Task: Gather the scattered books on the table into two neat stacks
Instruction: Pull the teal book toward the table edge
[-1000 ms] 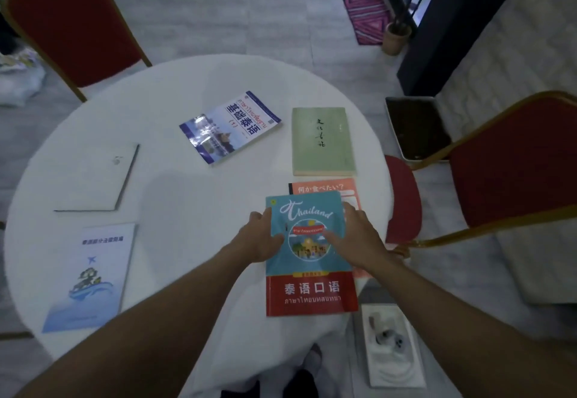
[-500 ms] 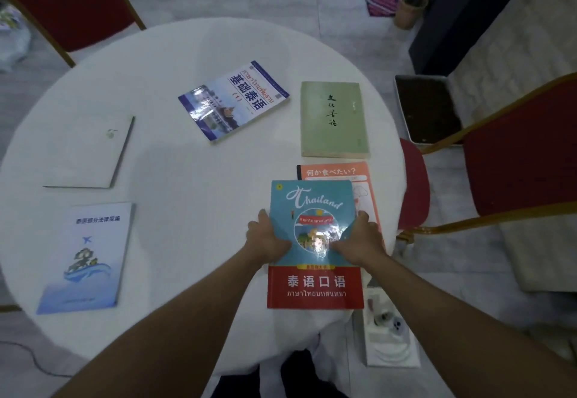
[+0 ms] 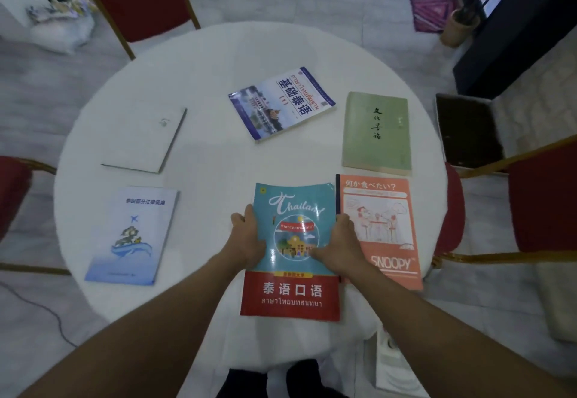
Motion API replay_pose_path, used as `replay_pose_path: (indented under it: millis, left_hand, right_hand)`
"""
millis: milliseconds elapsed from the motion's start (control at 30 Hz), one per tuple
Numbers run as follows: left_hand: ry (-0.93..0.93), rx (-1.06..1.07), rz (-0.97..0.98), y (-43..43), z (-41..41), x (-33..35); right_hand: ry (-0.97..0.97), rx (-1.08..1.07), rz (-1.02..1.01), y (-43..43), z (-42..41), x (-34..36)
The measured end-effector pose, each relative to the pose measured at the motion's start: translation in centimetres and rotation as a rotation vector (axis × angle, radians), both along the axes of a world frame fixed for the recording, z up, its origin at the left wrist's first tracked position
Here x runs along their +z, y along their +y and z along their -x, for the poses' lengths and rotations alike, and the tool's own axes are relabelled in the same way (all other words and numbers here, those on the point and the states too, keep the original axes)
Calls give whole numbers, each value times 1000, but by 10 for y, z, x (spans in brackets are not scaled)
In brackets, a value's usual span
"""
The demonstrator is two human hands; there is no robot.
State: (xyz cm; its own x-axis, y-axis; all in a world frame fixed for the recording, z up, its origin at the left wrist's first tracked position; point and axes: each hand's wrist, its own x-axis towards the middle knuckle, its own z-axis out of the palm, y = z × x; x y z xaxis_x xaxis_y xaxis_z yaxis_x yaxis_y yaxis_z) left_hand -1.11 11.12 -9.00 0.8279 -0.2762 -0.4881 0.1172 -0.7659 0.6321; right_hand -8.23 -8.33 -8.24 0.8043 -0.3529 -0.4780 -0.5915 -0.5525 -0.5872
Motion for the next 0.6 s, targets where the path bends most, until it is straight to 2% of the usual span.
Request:
replay_pose_path:
  millis: [200, 367, 500, 600]
  left_hand:
    - [-61, -16, -76, 45, -7, 5]
    - [-47, -125, -321, 67, -8, 3]
    - [12, -143, -281, 68, -9, 1]
    - [8, -136, -275, 66, -11, 0]
  right_hand:
    - [-34, 105, -76, 38, -17, -3]
    - [95, 216, -23, 52, -20, -14]
    - [159, 289, 161, 55, -20, -19]
    - [167, 308, 156, 52, -22, -20]
